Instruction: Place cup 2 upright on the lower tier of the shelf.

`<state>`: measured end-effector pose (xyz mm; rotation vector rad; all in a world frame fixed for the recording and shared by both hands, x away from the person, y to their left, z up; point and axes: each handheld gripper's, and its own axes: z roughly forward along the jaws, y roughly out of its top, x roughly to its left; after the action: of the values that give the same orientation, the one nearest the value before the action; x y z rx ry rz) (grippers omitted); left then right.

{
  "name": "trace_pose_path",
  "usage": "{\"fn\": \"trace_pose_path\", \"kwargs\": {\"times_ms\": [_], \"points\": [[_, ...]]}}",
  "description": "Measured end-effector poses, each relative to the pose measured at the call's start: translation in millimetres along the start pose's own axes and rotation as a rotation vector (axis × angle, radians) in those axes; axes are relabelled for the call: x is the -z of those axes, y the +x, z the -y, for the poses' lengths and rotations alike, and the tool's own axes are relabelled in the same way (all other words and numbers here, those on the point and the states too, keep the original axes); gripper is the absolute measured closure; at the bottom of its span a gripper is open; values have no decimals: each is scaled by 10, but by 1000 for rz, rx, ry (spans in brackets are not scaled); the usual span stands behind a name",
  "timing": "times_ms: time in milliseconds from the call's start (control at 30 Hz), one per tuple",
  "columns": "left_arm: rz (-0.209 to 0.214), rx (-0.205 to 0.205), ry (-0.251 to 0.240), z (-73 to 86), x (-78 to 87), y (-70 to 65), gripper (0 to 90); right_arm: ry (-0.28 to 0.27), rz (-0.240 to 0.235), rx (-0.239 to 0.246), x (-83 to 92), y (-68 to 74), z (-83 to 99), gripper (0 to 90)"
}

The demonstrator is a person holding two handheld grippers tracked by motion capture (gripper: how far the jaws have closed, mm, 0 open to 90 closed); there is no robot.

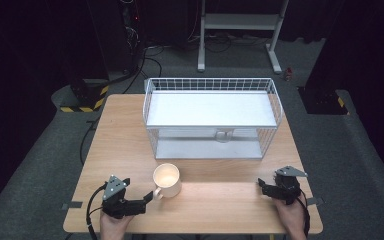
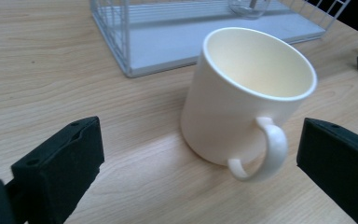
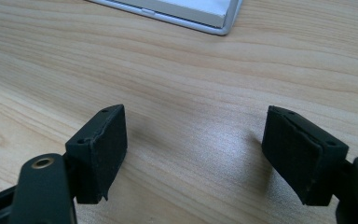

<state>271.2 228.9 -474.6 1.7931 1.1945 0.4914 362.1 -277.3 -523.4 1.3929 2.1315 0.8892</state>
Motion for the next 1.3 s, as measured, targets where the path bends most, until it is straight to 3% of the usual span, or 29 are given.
{"fn": "trace_pose_path", "kwargs": {"times_ms": [100, 233, 467, 733, 933, 1067, 1200, 1300], "points": [[-1, -25, 9, -5, -18, -59, 2, -1, 0, 5, -1, -4, 0, 223], [18, -17, 12, 2, -44, -114, 0, 0, 0, 0, 0, 0, 0, 223], [22, -40, 17, -15, -105, -216, 0, -1, 0, 4, -1, -3, -1, 223], [-5, -92, 53, -59, -237, -356, 0, 0, 1, 0, 0, 0, 0, 223], [-3, -113, 90, -137, -392, -362, 0, 0, 1, -1, -1, 1, -2, 223], [-1, -143, 82, -160, -465, -402, 0, 0, 3, -2, -1, 2, 0, 223], [19, -122, 109, -156, -592, -419, 0, 1, -2, 0, -2, 4, -1, 212], [-2, -145, 123, -163, -652, -424, 0, 2, -3, 0, -2, 7, -1, 213]]}}
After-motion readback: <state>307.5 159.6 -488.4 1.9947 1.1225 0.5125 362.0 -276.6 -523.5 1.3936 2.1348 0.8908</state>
